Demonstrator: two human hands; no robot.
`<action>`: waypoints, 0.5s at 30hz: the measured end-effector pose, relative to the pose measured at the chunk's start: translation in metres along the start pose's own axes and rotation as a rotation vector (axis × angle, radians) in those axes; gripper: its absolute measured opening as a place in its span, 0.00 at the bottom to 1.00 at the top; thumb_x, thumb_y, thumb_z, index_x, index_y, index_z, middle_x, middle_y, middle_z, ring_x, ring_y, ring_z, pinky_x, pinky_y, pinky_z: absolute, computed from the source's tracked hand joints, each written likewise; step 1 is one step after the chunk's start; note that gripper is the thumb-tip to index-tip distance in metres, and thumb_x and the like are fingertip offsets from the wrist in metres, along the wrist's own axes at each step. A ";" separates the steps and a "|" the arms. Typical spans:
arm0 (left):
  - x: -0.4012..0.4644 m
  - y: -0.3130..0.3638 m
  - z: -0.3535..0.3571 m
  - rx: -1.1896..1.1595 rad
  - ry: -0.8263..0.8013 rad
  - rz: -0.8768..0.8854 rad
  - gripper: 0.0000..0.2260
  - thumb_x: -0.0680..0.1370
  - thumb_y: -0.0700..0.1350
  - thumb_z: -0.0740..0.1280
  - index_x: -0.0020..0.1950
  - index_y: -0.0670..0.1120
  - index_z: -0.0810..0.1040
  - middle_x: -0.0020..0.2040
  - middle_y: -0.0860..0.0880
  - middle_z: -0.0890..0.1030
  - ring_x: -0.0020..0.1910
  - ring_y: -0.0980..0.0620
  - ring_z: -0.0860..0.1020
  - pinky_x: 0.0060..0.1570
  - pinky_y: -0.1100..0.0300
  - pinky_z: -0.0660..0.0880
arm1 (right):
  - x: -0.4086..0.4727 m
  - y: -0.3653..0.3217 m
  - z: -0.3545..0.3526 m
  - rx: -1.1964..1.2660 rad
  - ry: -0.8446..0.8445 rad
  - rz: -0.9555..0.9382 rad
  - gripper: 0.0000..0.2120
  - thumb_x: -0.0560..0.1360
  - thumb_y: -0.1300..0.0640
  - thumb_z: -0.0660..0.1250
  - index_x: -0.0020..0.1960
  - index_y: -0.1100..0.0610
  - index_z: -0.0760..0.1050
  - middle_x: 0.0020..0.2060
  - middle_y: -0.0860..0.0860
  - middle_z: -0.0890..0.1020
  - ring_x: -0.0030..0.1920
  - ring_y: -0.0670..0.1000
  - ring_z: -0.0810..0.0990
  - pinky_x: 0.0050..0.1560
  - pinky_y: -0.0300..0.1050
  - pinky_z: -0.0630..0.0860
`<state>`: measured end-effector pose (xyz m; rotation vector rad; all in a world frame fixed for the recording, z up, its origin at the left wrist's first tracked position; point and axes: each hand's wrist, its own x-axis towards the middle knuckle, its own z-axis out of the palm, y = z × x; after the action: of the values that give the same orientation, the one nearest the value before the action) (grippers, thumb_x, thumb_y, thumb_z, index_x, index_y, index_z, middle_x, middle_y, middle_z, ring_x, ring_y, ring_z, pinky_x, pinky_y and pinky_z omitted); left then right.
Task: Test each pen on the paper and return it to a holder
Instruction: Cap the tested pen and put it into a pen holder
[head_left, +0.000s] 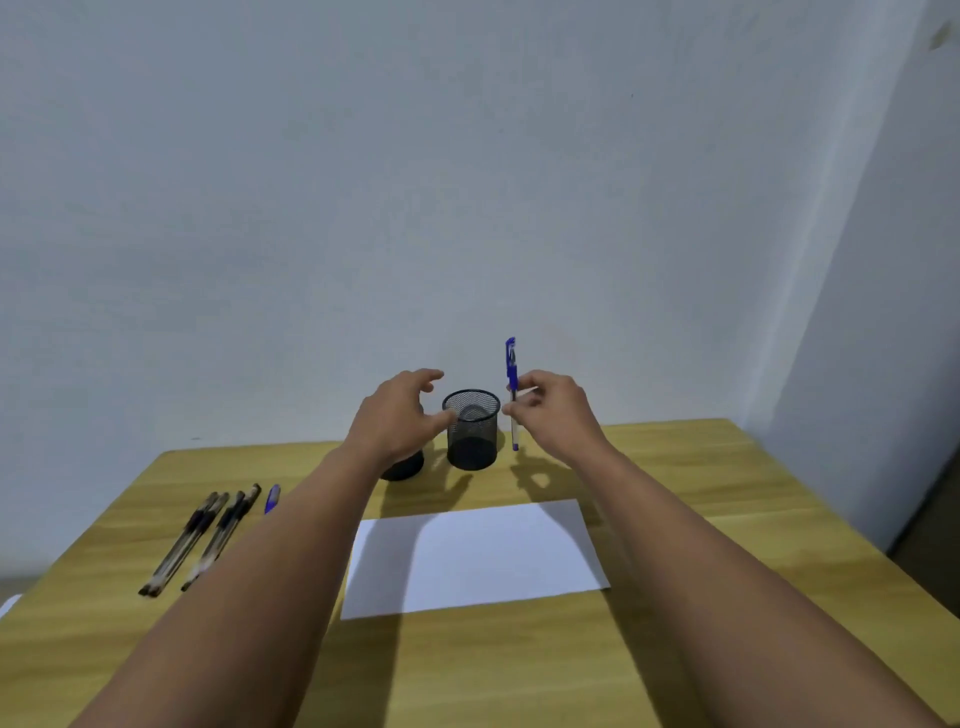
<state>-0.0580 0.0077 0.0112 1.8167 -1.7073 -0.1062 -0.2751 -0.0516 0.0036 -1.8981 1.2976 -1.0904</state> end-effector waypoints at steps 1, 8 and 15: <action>0.010 -0.002 0.009 0.096 -0.017 0.010 0.32 0.73 0.62 0.73 0.75 0.55 0.70 0.68 0.51 0.78 0.63 0.49 0.77 0.64 0.44 0.74 | 0.011 0.001 0.000 0.000 0.010 -0.001 0.07 0.76 0.61 0.76 0.54 0.53 0.85 0.37 0.50 0.86 0.48 0.54 0.87 0.47 0.41 0.78; 0.068 -0.011 0.054 0.476 -0.120 0.033 0.45 0.63 0.79 0.65 0.74 0.55 0.69 0.69 0.52 0.77 0.68 0.47 0.73 0.62 0.44 0.63 | 0.072 0.008 0.027 -0.019 0.056 -0.077 0.02 0.76 0.59 0.75 0.48 0.55 0.86 0.36 0.44 0.83 0.42 0.49 0.82 0.45 0.41 0.74; 0.083 -0.014 0.070 0.443 -0.190 -0.018 0.43 0.59 0.80 0.65 0.66 0.54 0.77 0.60 0.54 0.82 0.67 0.47 0.73 0.67 0.39 0.58 | 0.084 0.025 0.059 -0.217 0.009 0.023 0.09 0.74 0.54 0.73 0.38 0.47 0.75 0.33 0.42 0.79 0.48 0.55 0.83 0.58 0.57 0.80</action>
<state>-0.0661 -0.0958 -0.0216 2.2000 -1.9632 0.1053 -0.2194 -0.1376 -0.0210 -2.0307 1.4909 -0.9803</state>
